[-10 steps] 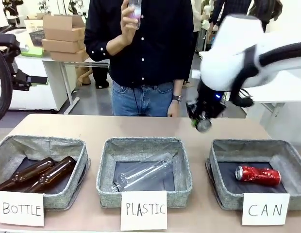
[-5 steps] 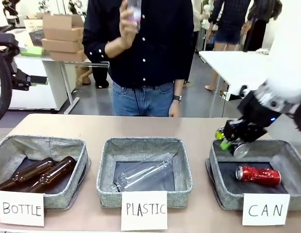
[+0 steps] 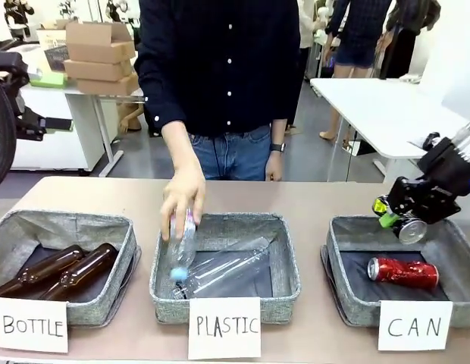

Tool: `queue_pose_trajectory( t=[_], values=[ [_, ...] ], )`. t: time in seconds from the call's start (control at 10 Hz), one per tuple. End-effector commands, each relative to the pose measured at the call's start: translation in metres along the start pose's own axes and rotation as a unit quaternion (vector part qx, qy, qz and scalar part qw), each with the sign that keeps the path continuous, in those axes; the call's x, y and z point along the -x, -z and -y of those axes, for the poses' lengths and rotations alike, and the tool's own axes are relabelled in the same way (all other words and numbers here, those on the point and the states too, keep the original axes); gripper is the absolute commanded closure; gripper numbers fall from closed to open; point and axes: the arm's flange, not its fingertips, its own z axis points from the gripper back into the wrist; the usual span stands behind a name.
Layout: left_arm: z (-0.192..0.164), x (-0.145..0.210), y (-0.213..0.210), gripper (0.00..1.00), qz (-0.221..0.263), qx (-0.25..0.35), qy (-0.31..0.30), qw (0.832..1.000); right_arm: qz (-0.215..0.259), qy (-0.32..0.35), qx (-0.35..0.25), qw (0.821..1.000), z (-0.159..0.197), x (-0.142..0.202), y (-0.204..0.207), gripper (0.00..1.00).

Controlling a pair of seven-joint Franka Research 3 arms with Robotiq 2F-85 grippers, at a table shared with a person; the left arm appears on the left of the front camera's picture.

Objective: Sort the can waste into the basket.
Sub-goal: Pick up the can waste from the table and place it in the right Fabric basket.

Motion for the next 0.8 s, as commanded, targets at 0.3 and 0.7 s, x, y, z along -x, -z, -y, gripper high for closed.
queue_pose_trajectory(
  t=[0.3,0.7],
  values=[
    [0.0009,-0.0012,-0.0001,0.00,0.003,0.009,0.005,1.000,-0.023,0.042,0.023,0.999,0.0154,0.0388,0.0155,1.00],
    [0.0009,-0.0012,-0.0001,0.00,0.003,0.009,0.005,1.000,-0.030,0.061,0.032,0.997,0.0159,0.0392,0.0137,0.00]
  ],
)
